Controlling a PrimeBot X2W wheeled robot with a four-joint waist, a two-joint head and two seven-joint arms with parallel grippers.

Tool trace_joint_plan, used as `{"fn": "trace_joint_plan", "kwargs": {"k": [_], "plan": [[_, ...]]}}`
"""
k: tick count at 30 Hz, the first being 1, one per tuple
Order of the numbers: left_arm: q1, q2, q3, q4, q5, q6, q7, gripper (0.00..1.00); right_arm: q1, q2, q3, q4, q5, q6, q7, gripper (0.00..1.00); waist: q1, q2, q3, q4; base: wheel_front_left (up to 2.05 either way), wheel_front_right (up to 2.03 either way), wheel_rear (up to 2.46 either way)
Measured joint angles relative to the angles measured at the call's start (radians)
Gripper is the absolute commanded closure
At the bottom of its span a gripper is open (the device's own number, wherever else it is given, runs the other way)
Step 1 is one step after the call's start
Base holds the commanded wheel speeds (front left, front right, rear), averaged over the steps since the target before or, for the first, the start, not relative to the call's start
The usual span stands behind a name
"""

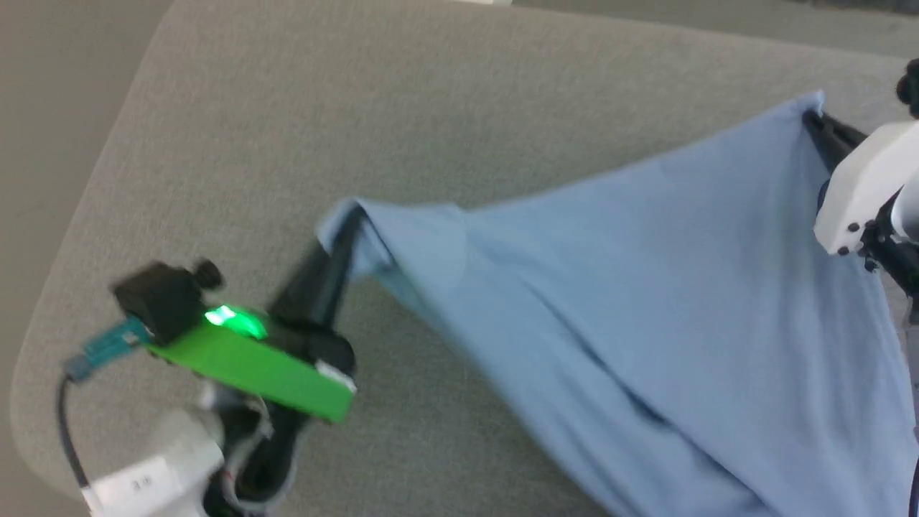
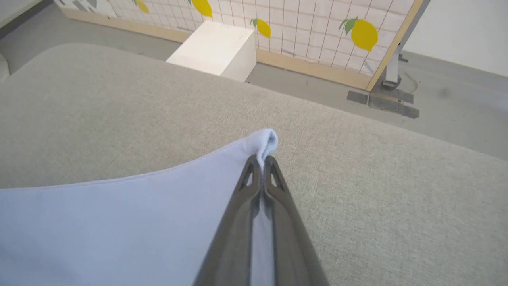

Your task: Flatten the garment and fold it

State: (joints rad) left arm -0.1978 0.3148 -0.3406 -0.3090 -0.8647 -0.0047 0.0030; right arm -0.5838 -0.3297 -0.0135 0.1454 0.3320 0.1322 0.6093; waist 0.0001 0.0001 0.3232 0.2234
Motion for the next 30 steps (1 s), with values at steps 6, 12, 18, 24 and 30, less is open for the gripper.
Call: {"fn": "trace_joint_plan", "kwargs": {"k": [6,12,18,24,30], "plan": [[-0.192,0.056,0.044,0.079,0.091,0.037,0.030,1.00,-0.011,0.054,-0.039,-0.001,-0.027,0.000,-0.107,1.00,0.0000,0.0000,-0.088,-0.042,0.00,0.00,0.00],[-0.572,0.047,0.043,0.322,0.163,0.036,0.060,1.00,-0.118,0.113,-0.046,0.050,-0.069,0.000,-0.187,1.00,-0.0001,0.0000,-0.210,-0.096,0.00,0.00,0.00],[-0.786,0.016,0.043,0.519,0.196,-0.009,0.002,1.00,-0.256,0.178,-0.031,0.110,-0.090,0.000,-0.246,1.00,-0.0002,0.0000,-0.286,-0.149,0.00,0.00,0.00],[-0.914,0.016,0.041,0.675,0.194,-0.037,0.039,1.00,-0.374,0.191,-0.040,0.208,-0.114,0.000,-0.258,1.00,-0.0002,0.0000,-0.330,-0.205,0.00,0.00,0.00],[-0.975,0.045,0.038,0.743,0.176,-0.057,0.107,1.00,-0.441,0.187,-0.028,0.283,-0.137,0.000,-0.229,1.00,-0.0002,0.0000,-0.344,-0.240,0.00,0.00,0.00]]}}
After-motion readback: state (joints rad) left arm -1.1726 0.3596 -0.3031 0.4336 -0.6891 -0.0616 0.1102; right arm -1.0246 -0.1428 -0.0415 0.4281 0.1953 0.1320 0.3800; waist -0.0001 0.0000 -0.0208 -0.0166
